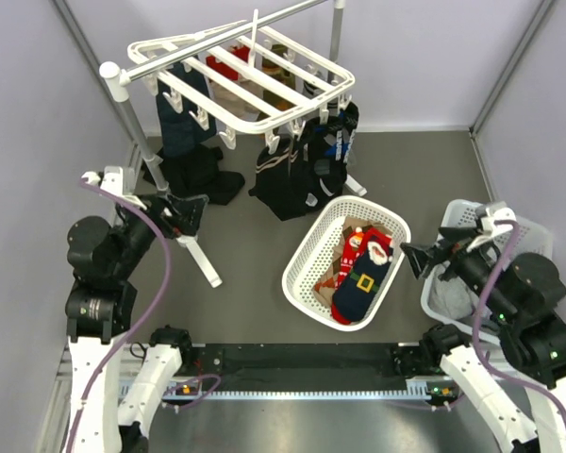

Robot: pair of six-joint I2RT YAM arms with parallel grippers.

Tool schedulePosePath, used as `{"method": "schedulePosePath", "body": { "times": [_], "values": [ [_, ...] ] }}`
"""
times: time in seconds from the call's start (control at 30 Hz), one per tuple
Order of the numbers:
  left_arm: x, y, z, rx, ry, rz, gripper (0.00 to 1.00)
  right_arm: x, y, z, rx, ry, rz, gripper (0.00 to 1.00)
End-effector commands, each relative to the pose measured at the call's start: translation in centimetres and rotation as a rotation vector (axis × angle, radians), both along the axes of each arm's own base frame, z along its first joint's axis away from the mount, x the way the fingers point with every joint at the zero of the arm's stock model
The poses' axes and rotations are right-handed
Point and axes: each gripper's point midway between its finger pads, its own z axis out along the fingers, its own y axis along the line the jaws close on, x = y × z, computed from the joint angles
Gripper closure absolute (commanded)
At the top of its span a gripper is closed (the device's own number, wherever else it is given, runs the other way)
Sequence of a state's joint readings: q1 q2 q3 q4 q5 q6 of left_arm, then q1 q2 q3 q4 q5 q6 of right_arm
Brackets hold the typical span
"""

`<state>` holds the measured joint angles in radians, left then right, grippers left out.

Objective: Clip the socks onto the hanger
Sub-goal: Open the clamp at the hanger.

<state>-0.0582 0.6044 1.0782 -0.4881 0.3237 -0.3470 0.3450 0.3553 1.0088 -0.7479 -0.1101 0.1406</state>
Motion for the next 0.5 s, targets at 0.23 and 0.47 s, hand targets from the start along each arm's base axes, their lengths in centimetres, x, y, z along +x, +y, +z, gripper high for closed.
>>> {"method": "schedulePosePath", "body": {
  "times": [0.23,0.47],
  "values": [
    [1.6,-1.3,7.0,-0.042,-0.096,-0.064,0.01,2.5,7.9,0.6,0.141,0.145,0.340,0.01],
    [2.5,-3.3,10.3,-0.112,-0.129,-0.165,0.01,5.6,9.1,-1.0,0.146,0.207,0.332,0.01]
  ]
}}
